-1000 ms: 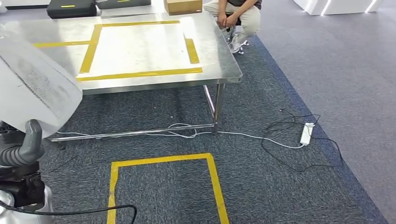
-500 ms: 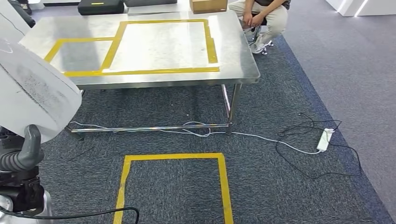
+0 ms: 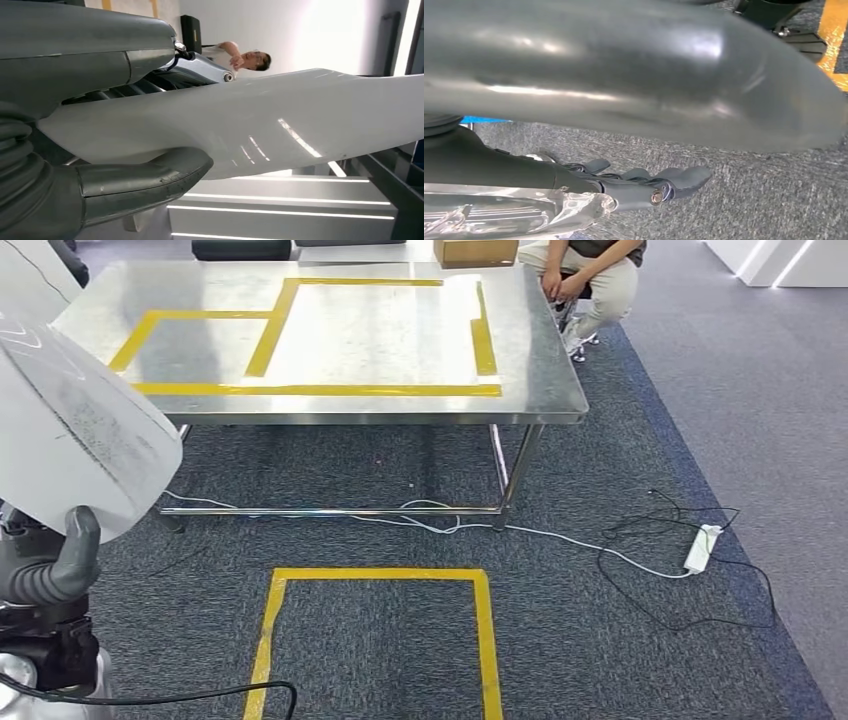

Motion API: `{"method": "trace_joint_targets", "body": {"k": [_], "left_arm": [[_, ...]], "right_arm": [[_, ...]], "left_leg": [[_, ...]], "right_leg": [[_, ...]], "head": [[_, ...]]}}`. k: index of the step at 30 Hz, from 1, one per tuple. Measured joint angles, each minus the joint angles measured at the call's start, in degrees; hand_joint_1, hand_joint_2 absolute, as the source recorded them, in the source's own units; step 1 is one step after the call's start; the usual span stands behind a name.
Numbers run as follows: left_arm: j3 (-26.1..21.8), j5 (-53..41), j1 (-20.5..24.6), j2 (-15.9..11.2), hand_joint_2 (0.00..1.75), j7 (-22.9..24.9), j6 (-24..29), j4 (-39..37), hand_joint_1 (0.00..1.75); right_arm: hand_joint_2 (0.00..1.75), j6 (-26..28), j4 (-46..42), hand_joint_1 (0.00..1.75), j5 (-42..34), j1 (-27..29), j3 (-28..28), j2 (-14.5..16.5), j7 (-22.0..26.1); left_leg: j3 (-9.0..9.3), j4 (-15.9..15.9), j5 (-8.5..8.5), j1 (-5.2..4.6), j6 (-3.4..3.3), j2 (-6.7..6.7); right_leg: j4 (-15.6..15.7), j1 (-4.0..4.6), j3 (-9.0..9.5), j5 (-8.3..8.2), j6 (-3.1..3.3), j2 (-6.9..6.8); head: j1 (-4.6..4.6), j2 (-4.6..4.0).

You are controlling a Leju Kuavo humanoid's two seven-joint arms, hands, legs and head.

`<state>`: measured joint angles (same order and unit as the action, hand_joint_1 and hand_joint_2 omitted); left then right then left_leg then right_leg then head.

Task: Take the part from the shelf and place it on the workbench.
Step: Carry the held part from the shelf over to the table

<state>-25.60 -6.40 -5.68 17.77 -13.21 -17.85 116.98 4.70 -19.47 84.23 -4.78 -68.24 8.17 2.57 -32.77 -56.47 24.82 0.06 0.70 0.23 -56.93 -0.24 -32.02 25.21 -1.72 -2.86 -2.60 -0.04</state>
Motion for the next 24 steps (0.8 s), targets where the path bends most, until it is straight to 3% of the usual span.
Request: {"method": "trace_joint_targets", "body": {"k": [1, 3, 7, 9, 11, 12, 13, 14, 16, 17, 19, 20, 22, 24], "left_arm": [[-0.1, -0.4, 0.0, 0.0, 1.75, -0.4, 0.1, 0.0, 1.75], [-0.2, -0.3, 0.0, 0.0, 1.75, -0.8, -0.2, 0.0, 1.75], [-0.6, 2.1, 0.0, 0.0, 1.75, -1.0, -1.7, 0.0, 1.75], [-0.8, 2.5, 0.0, 0.1, 1.75, -1.1, -1.9, 0.0, 1.75], [-1.0, 2.7, 0.0, 0.2, 1.75, -1.2, -2.1, 0.0, 1.75], [-1.1, 2.7, 0.0, 0.2, 1.75, -1.2, -2.1, 0.0, 1.75], [-1.2, 2.7, -0.1, 0.2, 1.75, -1.2, -2.1, 0.0, 1.75], [-1.3, 2.7, -0.1, 0.2, 1.75, -1.2, -2.1, 0.0, 1.75], [-1.5, 2.7, -0.1, 0.2, 1.75, -1.2, -2.1, 0.0, 1.75], [-1.5, 2.6, -0.1, 0.2, 1.75, -1.2, -1.9, 0.0, 1.75], [-1.6, 2.5, -0.1, 0.2, 1.75, -1.3, -1.5, 0.1, 1.75], [-1.6, 2.6, -0.1, 0.2, 1.75, -1.3, -1.3, 0.1, 1.75], [-1.6, 2.8, -0.1, 0.1, 1.75, -1.3, -1.1, 0.1, 1.75], [-1.7, 3.2, 0.0, 0.1, 1.75, -1.2, -1.2, 0.1, 1.75]], "right_arm": [[0.00, -0.1, 0.0, 0.00, 0.2, 0.1, 0.0, 0.0, 0.0], [0.00, 0.2, 0.0, 0.00, 0.7, 0.1, 0.0, 0.1, -0.2], [0.00, 1.6, 0.0, 0.00, 1.7, 0.0, 0.1, 0.3, -0.2], [0.00, 1.7, 0.0, 0.00, 1.8, -0.1, 0.1, 0.2, 0.2], [0.00, 1.8, 0.0, 0.00, 1.9, 0.1, 0.1, 0.3, 0.5], [0.00, 1.8, 0.0, 0.00, 1.9, 0.2, 0.1, 0.3, 0.5], [0.00, 1.8, 0.1, 0.00, 1.9, 0.3, 0.1, 0.3, 0.6], [0.00, 1.8, 0.1, 0.00, 1.9, 0.4, 0.1, 0.3, 0.6], [0.00, 1.8, 0.1, 0.00, 2.0, 0.4, 0.1, 0.4, 0.7], [0.00, 1.7, 0.2, 0.00, 2.0, 0.4, 0.1, 0.6, 0.8], [0.00, 1.2, 0.3, 0.00, 2.0, 0.3, 0.1, 0.9, 0.9], [0.00, 0.8, 0.3, 0.00, 1.9, 0.3, 0.1, 1.0, 1.0], [0.00, -0.1, 0.4, 0.00, 1.8, 0.4, 0.1, 1.1, 1.3], [0.00, -0.5, 0.4, 0.00, 1.7, 0.5, 0.1, 1.2, 1.4]], "left_leg": [[-0.04, 0.0, 0.01, -0.07, -0.09, 0.00], [-0.05, 0.0, 0.00, -0.08, -0.14, 0.01], [0.76, 1.8, -0.43, 0.05, -1.48, -0.13], [1.70, 3.2, -1.24, 0.48, -1.71, -0.21], [1.86, 3.4, -1.32, 0.55, -1.65, -0.41], [1.88, 3.4, -1.24, 0.60, -1.48, -0.58], [1.91, 3.3, -1.09, 0.72, -1.19, -0.79], [1.96, 3.0, -0.85, 0.96, -0.76, -1.02], [2.06, 2.2, 0.05, 1.52, 0.41, -1.35], [1.96, 1.5, 0.72, 1.66, 1.07, -1.49], [1.84, 0.7, 1.70, 1.60, 1.91, -1.65], [1.89, 0.7, 1.98, 1.62, 2.10, -1.72], [2.17, 0.6, 2.26, 1.86, 2.27, -1.51], [0.28, -3.2, 3.84, 1.87, 2.38, -1.02]], "right_leg": [[0.1, -0.08, 0.12, -0.16, -0.62, 0.02], [0.2, -0.11, 0.09, -0.15, -0.91, 0.03], [0.9, -0.34, 0.42, -0.30, -2.12, 0.22], [-2.7, -0.38, -1.25, 1.82, -2.28, 1.53], [-10.0, -0.56, -4.90, 5.24, -2.44, 2.53], [-13.0, -0.72, -6.57, 6.21, -2.59, 2.66], [-14.3, -0.93, -7.46, 6.15, -2.83, 2.68], [-13.4, -1.20, -7.21, 4.98, -3.13, 2.67], [-6.9, -1.98, -4.08, 1.46, -4.10, 2.83], [-4.0, -2.28, -2.49, 0.58, -4.18, 3.17], [-1.9, -2.48, -1.21, 0.93, -3.31, 3.66], [-2.2, -2.33, -1.23, 1.34, -2.37, 3.76], [-2.4, -2.10, -0.97, 1.80, -1.19, 3.66], [-2.2, -1.95, -0.16, 2.31, -0.28, 3.55]], "head": [[0.02, 0.00], [0.01, 0.00], [0.00, 0.00], [0.30, 0.00], [0.56, 0.00], [0.58, 0.00], [0.57, 0.00], [0.56, 0.00], [0.63, 0.00], [0.81, 0.00], [0.87, 0.00], [0.79, 0.00], [0.50, 0.00], [0.29, 0.00]]}}
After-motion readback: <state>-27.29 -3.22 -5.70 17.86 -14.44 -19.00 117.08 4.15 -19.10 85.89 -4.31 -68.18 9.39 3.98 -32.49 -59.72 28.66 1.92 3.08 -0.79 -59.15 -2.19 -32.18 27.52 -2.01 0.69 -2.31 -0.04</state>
